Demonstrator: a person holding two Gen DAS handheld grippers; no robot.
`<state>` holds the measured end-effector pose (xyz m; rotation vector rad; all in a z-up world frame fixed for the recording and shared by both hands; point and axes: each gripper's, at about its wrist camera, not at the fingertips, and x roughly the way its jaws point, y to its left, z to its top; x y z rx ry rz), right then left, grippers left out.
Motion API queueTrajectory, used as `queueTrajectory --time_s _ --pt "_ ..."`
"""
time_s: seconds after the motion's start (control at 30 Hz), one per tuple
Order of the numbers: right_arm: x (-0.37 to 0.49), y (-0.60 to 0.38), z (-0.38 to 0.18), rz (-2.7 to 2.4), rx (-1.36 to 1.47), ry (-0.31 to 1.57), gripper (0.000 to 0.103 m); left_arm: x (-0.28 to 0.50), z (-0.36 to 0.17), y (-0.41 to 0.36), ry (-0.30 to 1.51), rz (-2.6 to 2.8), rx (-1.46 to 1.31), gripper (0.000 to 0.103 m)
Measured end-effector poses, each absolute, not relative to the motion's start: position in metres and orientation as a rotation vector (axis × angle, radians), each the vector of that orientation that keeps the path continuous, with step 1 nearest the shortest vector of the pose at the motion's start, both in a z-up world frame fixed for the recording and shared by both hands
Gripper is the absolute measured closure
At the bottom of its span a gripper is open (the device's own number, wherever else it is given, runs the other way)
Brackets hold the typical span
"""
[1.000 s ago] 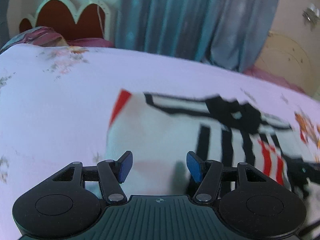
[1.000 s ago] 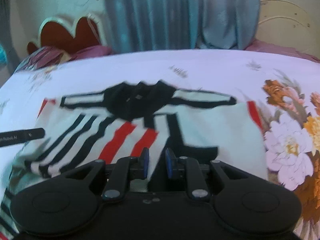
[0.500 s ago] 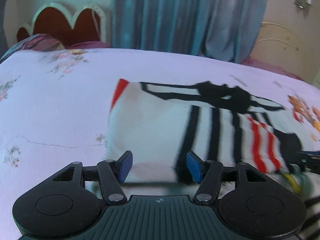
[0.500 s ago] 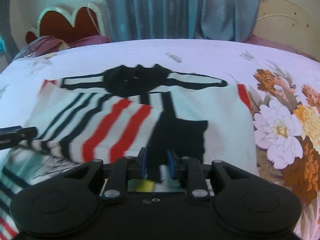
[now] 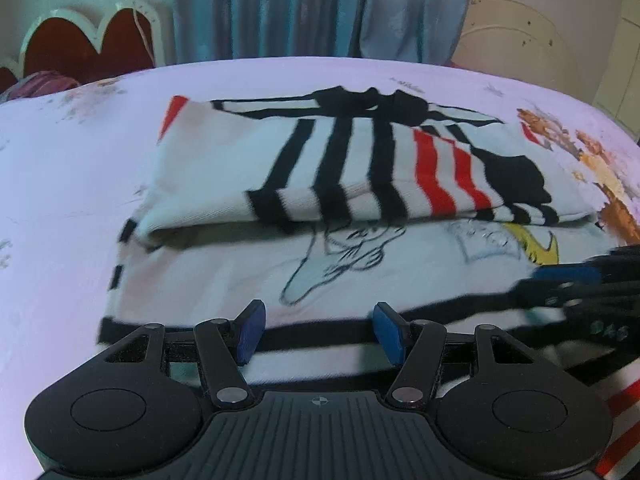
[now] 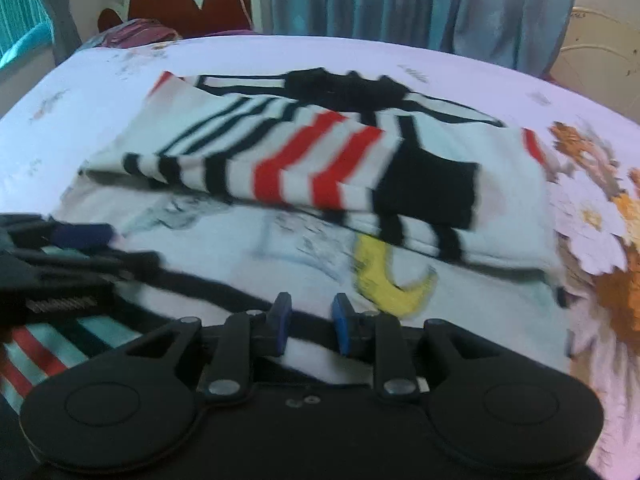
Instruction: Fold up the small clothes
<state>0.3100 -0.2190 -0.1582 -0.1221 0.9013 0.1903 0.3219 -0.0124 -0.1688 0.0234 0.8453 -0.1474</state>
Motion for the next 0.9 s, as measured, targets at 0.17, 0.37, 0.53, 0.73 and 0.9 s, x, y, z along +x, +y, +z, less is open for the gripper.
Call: queueTrajectory --time_s 0.17,0.37,0.53,0.73,0.9 --pt "0.295 -0.244 -0.158 0.149 -0.103 0.907 0.079 0.308 -0.167 -0.001 0.863 -0.080 0.014 0.044" --pt "0.275 -0.236 -0.144 0.268 -0.044 0.882 0.076 0.284 -0.151 -0.020 0.859 -0.090 -0.045 0.044" --pt "0.262 -0.211 -0.145 0.369 -0.080 0.880 0.076 0.269 -0.158 -0.037 0.894 -0.102 -0.024 0.044" --pt "0.247 -0.212 -0.162 0.333 -0.151 0.918 0.076 0.254 -0.164 -0.030 0.896 -0.108 0.032 0.043" --pt "0.234 -0.221 -0.161 0.242 -0.142 0.918 0.076 0.248 -0.164 -0.022 0.890 -0.131 0.041 0.042"
